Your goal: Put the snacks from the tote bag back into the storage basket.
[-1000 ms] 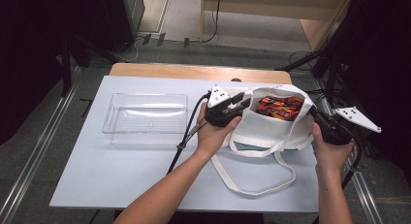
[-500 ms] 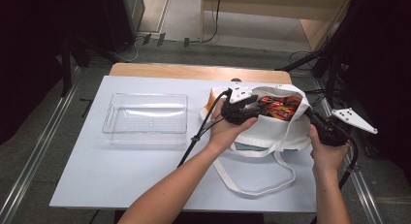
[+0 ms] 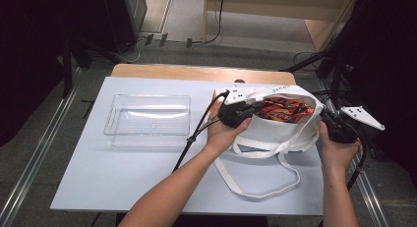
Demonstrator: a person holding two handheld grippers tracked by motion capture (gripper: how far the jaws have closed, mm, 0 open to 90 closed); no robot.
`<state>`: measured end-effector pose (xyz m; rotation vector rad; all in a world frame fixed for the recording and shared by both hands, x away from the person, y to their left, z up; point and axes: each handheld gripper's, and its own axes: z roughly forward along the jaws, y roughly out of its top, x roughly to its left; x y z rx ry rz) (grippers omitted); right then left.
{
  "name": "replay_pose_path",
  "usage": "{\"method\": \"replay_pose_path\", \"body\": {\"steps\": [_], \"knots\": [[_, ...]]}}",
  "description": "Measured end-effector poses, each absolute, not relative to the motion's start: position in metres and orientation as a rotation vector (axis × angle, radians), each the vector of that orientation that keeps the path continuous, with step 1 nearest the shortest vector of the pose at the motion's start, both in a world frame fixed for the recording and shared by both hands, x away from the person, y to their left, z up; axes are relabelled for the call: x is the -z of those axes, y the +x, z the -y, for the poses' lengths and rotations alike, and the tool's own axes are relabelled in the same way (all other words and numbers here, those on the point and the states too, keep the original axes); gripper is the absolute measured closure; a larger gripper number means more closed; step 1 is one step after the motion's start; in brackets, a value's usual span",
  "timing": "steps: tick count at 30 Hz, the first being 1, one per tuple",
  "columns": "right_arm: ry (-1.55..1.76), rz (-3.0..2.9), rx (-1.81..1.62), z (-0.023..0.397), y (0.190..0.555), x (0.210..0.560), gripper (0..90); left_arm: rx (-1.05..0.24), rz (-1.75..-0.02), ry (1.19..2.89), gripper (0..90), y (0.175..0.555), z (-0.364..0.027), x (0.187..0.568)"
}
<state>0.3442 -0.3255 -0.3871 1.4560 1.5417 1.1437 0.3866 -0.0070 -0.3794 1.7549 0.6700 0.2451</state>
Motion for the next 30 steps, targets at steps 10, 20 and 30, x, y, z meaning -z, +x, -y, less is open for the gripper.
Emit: {"method": "replay_pose_path", "body": {"steps": [10, 20, 30], "knots": [[1.609, -1.735, -1.014, 0.306, 0.374, 0.466, 88.3, -0.21, -0.706, 1.71, 90.0, 0.393, -0.001, 0.383], [1.524, -1.416, -1.207, 0.33, 0.315, 0.422, 61.8, -0.215, -0.743, 1.676, 57.0, 0.392, -0.007, 0.382], [1.431, -1.398, -1.252, 0.314, 0.298, 0.402, 46.4, -0.381, -0.812, 1.626, 20.9, 0.362, -0.028, 0.39]]}}
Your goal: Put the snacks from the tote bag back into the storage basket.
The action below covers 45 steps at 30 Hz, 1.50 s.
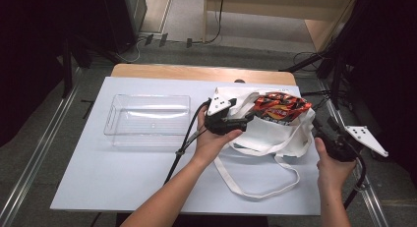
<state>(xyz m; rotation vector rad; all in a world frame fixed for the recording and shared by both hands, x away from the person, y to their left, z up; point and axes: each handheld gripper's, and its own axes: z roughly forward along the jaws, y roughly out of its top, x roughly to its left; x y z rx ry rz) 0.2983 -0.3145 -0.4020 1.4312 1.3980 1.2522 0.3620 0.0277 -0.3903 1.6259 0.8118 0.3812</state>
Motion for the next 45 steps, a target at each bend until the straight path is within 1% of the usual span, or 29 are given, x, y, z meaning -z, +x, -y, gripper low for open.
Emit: {"method": "replay_pose_path", "body": {"steps": [2, 4, 6, 7, 8, 9, 11, 15, 17, 18, 23, 25, 26, 28, 30, 31, 32, 34, 36, 38, 41, 42, 45], "knots": [[1.455, -1.399, -1.253, 0.31, 0.302, 0.409, 44.1, -0.43, -0.853, 1.64, 21.6, 0.362, -0.032, 0.393], [1.486, -1.42, -1.234, 0.307, 0.309, 0.415, 40.3, -0.428, -0.888, 1.665, 23.0, 0.367, -0.033, 0.397], [1.517, -1.416, -1.239, 0.306, 0.315, 0.418, 39.4, -0.426, -0.937, 1.672, 32.2, 0.372, -0.032, 0.4], [1.531, -1.409, -1.241, 0.306, 0.317, 0.419, 39.5, -0.417, -0.958, 1.66, 37.7, 0.375, -0.033, 0.402], [1.54, -1.405, -1.247, 0.305, 0.32, 0.42, 40.2, -0.399, -0.965, 1.649, 45.1, 0.378, -0.034, 0.403], [1.542, -1.398, -1.245, 0.305, 0.322, 0.421, 43.5, -0.374, -0.964, 1.653, 50.5, 0.382, -0.033, 0.404], [1.528, -1.426, -1.25, 0.305, 0.327, 0.423, 59.0, -0.359, -0.959, 1.7, 57.2, 0.387, -0.026, 0.407], [1.556, -1.497, -1.191, 0.302, 0.34, 0.433, 80.9, -0.394, -0.998, 1.807, 61.9, 0.394, -0.008, 0.42], [1.586, -1.549, -1.156, 0.3, 0.347, 0.441, 87.7, -0.388, -1.04, 1.82, 64.3, 0.398, -0.004, 0.427], [1.604, -1.566, -1.137, 0.299, 0.35, 0.444, 90.0, -0.377, -1.053, 1.822, 64.8, 0.4, -0.002, 0.431], [1.632, -1.696, -1.067, 0.289, 0.364, 0.462, 90.0, -0.376, -1.11, 1.911, 69.4, 0.41, 0.003, 0.457], [1.623, -1.718, -1.015, 0.282, 0.368, 0.467, 90.0, -0.359, -1.127, 1.913, 72.0, 0.415, 0.002, 0.471], [1.643, -1.708, -1.024, 0.282, 0.369, 0.468, 90.0, -0.343, -1.135, 1.893, 72.6, 0.415, 0.0, 0.473], [1.701, -1.671, -1.091, 0.286, 0.367, 0.467, 90.0, -0.359, -1.124, 1.897, 72.3, 0.413, 0.0, 0.472], [1.704, -1.583, -1.161, 0.29, 0.357, 0.463, 84.0, -0.357, -1.112, 1.902, 71.0, 0.413, -0.001, 0.472], [1.682, -1.503, -1.195, 0.291, 0.345, 0.458, 81.7, -0.35, -1.107, 1.901, 69.9, 0.413, -0.002, 0.472], [1.658, -1.431, -1.221, 0.293, 0.333, 0.452, 81.8, -0.336, -1.112, 1.897, 69.4, 0.414, -0.004, 0.472], [1.622, -1.302, -1.246, 0.291, 0.313, 0.442, 87.6, -0.324, -1.119, 1.885, 69.0, 0.414, -0.004, 0.472], [1.537, -1.311, -1.24, 0.278, 0.298, 0.432, 89.9, -0.331, -1.123, 1.879, 68.9, 0.413, -0.004, 0.473], [1.463, -1.354, -1.223, 0.258, 0.289, 0.43, 90.0, -0.333, -1.126, 1.875, 68.7, 0.412, -0.004, 0.472], [1.481, -1.468, -1.2, 0.246, 0.296, 0.441, 90.0, -0.348, -1.131, 1.843, 64.7, 0.407, -0.008, 0.471], [1.519, -1.53, -1.175, 0.245, 0.304, 0.45, 90.0, -0.354, -1.125, 1.84, 62.7, 0.406, -0.008, 0.471], [1.624, -1.655, -1.107, 0.247, 0.318, 0.458, 90.0, -0.378, -1.107, 1.84, 59.9, 0.402, -0.011, 0.469]]}}
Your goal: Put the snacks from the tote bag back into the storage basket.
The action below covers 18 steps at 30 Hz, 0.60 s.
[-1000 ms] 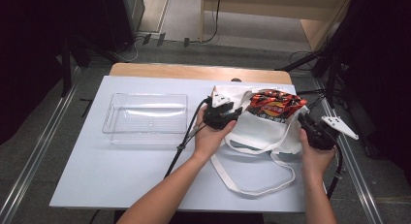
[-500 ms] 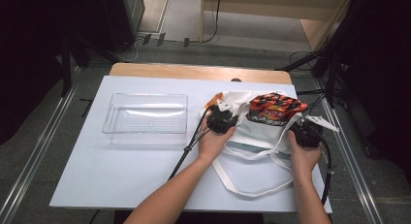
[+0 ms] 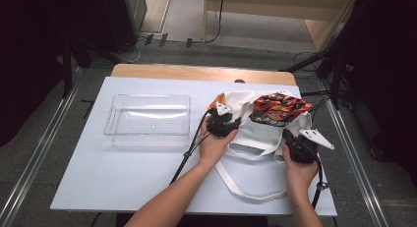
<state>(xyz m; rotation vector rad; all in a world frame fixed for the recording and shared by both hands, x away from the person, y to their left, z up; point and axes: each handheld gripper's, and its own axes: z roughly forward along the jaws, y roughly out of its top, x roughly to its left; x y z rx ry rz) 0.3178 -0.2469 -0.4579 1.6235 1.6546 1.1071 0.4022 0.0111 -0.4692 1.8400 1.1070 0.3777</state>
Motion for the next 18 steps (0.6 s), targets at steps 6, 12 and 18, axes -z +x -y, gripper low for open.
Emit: {"method": "replay_pose_path", "body": {"steps": [6, 12, 18], "knots": [[1.756, -1.816, -1.059, 0.252, 0.334, 0.472, 90.0, -0.379, -1.086, 1.792, 54.9, 0.393, -0.017, 0.457], [1.685, -1.531, -1.161, 0.26, 0.302, 0.455, 84.4, -0.398, -1.021, 1.738, 53.6, 0.378, -0.016, 0.442], [1.552, -1.33, -1.286, 0.267, 0.276, 0.431, 79.7, -0.421, -0.949, 1.73, 53.5, 0.368, -0.008, 0.43]]}}
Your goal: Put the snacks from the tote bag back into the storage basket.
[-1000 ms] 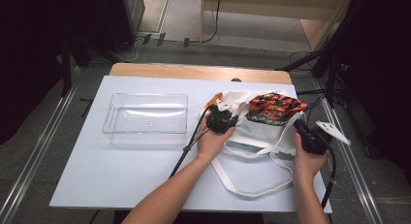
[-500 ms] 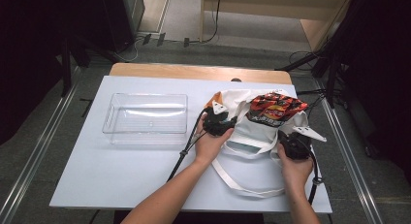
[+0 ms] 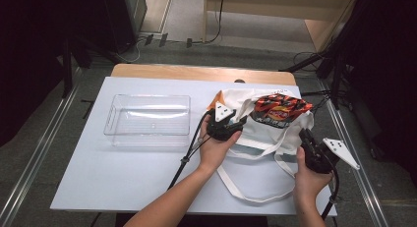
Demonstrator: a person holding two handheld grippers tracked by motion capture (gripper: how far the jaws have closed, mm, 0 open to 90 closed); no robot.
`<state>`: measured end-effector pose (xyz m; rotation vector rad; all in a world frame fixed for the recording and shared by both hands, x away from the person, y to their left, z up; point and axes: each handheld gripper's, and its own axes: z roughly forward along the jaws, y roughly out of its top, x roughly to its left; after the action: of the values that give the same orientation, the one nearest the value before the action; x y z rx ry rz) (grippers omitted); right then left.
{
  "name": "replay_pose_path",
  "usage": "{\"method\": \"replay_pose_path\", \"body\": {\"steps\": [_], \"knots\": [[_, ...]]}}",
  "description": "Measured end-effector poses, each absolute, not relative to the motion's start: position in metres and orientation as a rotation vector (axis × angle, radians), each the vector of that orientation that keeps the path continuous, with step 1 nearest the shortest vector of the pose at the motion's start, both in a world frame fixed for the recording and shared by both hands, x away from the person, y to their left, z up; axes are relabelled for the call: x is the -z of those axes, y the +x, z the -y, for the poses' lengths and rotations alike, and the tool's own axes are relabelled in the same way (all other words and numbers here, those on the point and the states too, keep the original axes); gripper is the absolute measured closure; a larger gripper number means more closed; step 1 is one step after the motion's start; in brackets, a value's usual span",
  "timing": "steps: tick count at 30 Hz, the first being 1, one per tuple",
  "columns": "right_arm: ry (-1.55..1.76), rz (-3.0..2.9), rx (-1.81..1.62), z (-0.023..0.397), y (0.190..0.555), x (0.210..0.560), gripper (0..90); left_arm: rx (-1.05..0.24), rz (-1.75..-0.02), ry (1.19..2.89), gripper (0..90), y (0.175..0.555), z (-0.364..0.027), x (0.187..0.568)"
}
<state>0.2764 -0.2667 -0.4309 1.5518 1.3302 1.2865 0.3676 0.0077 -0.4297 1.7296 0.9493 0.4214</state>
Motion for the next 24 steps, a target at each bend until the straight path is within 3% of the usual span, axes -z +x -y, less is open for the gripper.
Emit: {"method": "replay_pose_path", "body": {"steps": [5, 9, 17, 24], "knots": [[1.518, -1.521, -1.224, 0.245, 0.292, 0.442, 74.0, -0.371, -0.96, 1.779, 53.1, 0.373, 0.0, 0.441], [1.6, -1.551, -1.09, 0.249, 0.305, 0.45, 88.7, -0.357, -0.969, 1.822, 53.4, 0.376, 0.003, 0.45], [1.724, -1.687, -0.979, 0.276, 0.326, 0.47, 89.7, -0.372, -0.99, 1.841, 57.1, 0.378, 0.005, 0.454], [1.412, -1.488, -1.277, 0.271, 0.296, 0.433, 60.4, -0.368, -0.981, 1.835, 55.8, 0.377, 0.004, 0.453]]}}
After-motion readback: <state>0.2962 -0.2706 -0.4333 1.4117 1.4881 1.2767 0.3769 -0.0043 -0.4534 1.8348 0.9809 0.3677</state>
